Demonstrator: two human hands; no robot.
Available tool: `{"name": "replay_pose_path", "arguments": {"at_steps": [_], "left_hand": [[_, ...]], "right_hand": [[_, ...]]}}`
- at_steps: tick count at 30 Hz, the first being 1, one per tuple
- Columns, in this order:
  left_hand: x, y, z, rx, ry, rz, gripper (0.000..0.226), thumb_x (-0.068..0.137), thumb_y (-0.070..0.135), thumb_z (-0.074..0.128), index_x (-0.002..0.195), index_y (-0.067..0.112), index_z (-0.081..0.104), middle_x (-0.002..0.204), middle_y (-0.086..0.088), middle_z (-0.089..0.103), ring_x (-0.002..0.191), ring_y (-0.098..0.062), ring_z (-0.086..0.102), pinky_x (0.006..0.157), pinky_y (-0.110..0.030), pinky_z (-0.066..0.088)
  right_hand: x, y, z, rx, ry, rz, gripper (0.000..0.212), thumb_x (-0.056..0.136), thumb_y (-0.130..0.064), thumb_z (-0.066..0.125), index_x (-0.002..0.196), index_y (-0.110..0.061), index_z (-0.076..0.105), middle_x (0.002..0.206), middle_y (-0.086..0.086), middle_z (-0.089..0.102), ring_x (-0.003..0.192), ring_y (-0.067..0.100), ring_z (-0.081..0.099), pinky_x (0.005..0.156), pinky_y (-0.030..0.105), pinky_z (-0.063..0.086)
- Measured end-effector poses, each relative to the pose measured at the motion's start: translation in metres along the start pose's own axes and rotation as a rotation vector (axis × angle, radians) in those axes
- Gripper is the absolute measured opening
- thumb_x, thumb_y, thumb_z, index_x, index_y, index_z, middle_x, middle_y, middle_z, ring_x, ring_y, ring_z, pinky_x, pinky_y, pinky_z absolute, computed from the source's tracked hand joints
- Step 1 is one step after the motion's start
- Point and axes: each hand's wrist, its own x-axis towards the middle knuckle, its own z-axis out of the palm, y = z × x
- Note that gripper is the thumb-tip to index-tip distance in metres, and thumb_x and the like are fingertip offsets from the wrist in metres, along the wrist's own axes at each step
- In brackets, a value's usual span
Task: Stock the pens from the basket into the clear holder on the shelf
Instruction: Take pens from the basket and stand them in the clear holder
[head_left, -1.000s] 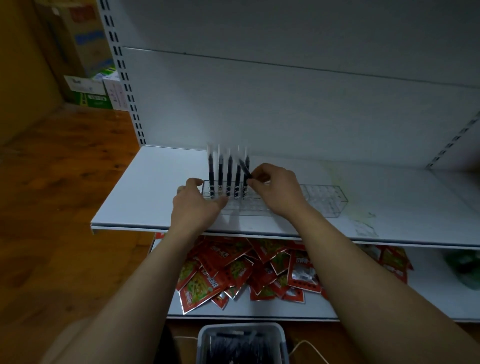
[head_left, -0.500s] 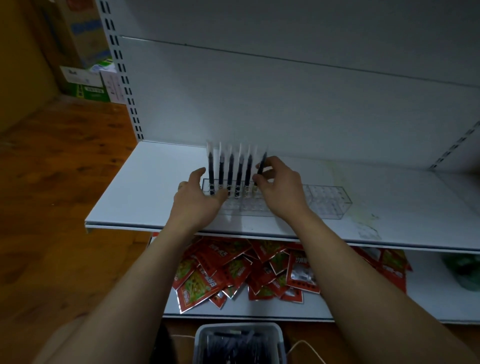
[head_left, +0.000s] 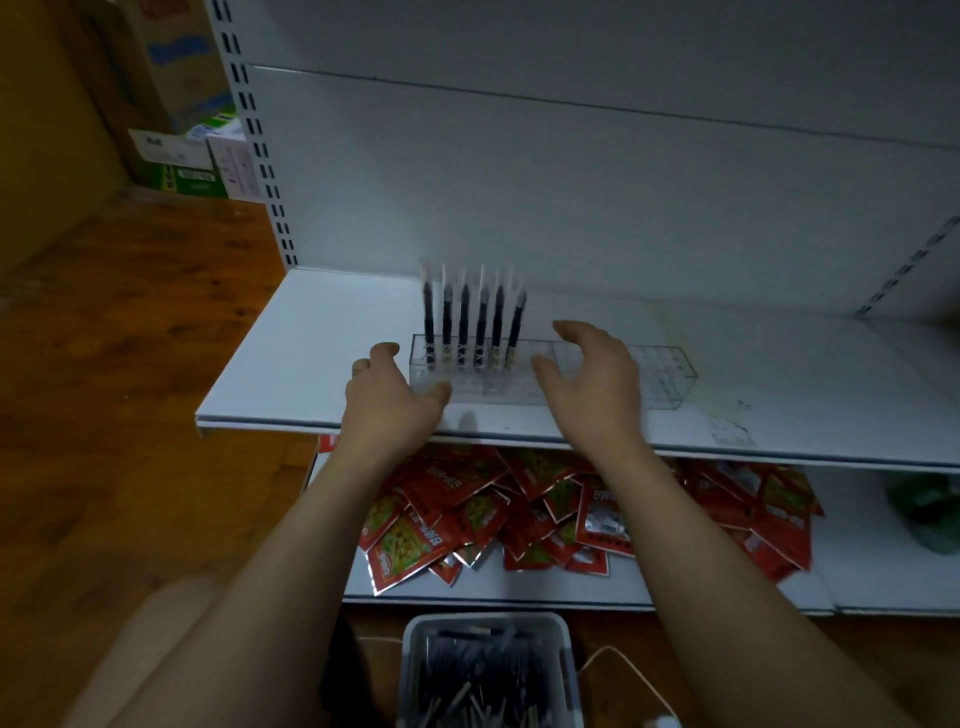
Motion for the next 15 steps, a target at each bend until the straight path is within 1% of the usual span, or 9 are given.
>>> {"name": "replay_pose_path", "arguments": {"at_steps": [2,3,5,6,8,9,11,13,15], "left_hand": [[-0.015,-0.002,-0.002,-0.011,0.035,-0.006,0.067,0.083,0.038,0.070,0.134,0.011,0.037,0.136,-0.014,0.041,0.123,-0.031,0.047,0.101,-0.047,0.044],[-0.022,-0.003,-0.003,0.000,0.068,0.010,0.059,0.083,0.038,0.070,0.126,0.011,0.042,0.130,-0.013,0.044,0.117,-0.030,0.049,0.098,-0.045,0.045],[-0.040,-0.004,-0.003,0.044,0.100,0.056,0.043,0.083,0.038,0.069,0.108,0.013,0.045,0.114,-0.010,0.052,0.101,-0.027,0.054,0.085,-0.037,0.047],[-0.049,-0.005,-0.002,0.065,0.068,0.068,0.037,0.083,0.039,0.068,0.102,0.015,0.047,0.104,-0.006,0.057,0.092,-0.024,0.057,0.077,-0.035,0.047],[-0.068,-0.009,0.004,0.115,-0.067,0.079,0.028,0.083,0.039,0.069,0.093,0.017,0.053,0.086,0.000,0.061,0.078,-0.018,0.059,0.067,-0.031,0.045],[-0.077,-0.013,0.008,0.159,-0.139,0.089,0.025,0.083,0.039,0.069,0.090,0.018,0.057,0.081,0.002,0.062,0.076,-0.016,0.059,0.065,-0.028,0.044],[-0.093,-0.022,0.019,0.262,-0.258,0.112,0.021,0.082,0.039,0.070,0.087,0.021,0.061,0.081,0.003,0.062,0.078,-0.016,0.060,0.067,-0.026,0.044],[-0.106,-0.037,0.031,0.337,-0.352,0.112,0.020,0.083,0.040,0.069,0.087,0.022,0.061,0.082,0.004,0.061,0.081,-0.017,0.059,0.069,-0.027,0.045],[-0.113,-0.054,0.043,0.398,-0.427,0.098,0.022,0.083,0.043,0.067,0.088,0.022,0.060,0.084,0.002,0.062,0.083,-0.018,0.060,0.069,-0.029,0.046]], "right_hand": [[-0.033,0.008,-0.004,0.010,0.156,-0.046,0.024,0.088,-0.021,0.065,0.111,-0.013,0.064,0.105,-0.001,0.063,0.104,0.020,0.056,0.096,0.043,0.044],[-0.050,0.012,-0.006,0.013,0.195,-0.047,0.016,0.088,-0.019,0.065,0.103,-0.013,0.063,0.096,-0.005,0.060,0.095,0.018,0.055,0.090,0.039,0.044],[-0.082,0.023,-0.005,0.043,0.167,0.016,0.005,0.087,-0.017,0.064,0.091,-0.015,0.061,0.084,-0.008,0.056,0.082,0.013,0.052,0.078,0.029,0.042],[-0.096,0.030,-0.002,0.073,0.103,0.079,0.003,0.088,-0.015,0.063,0.088,-0.016,0.060,0.080,-0.007,0.056,0.076,0.012,0.053,0.071,0.024,0.041],[-0.118,0.041,0.009,0.098,-0.100,0.206,0.004,0.089,-0.014,0.061,0.086,-0.018,0.061,0.073,-0.008,0.056,0.065,0.006,0.052,0.058,0.014,0.038],[-0.129,0.047,0.015,0.079,-0.223,0.241,0.006,0.090,-0.013,0.059,0.088,-0.018,0.062,0.071,-0.008,0.056,0.061,0.004,0.051,0.054,0.015,0.037],[-0.153,0.060,0.030,0.031,-0.467,0.276,0.012,0.091,-0.009,0.055,0.093,-0.015,0.065,0.075,-0.002,0.060,0.063,0.014,0.053,0.056,0.024,0.038],[-0.177,0.077,0.046,-0.015,-0.640,0.307,0.016,0.089,-0.007,0.054,0.095,-0.013,0.068,0.087,0.004,0.065,0.079,0.022,0.059,0.066,0.027,0.042],[-0.201,0.095,0.058,-0.071,-0.772,0.382,0.016,0.089,-0.013,0.055,0.096,-0.011,0.069,0.096,0.010,0.068,0.090,0.029,0.062,0.073,0.030,0.048]]}}
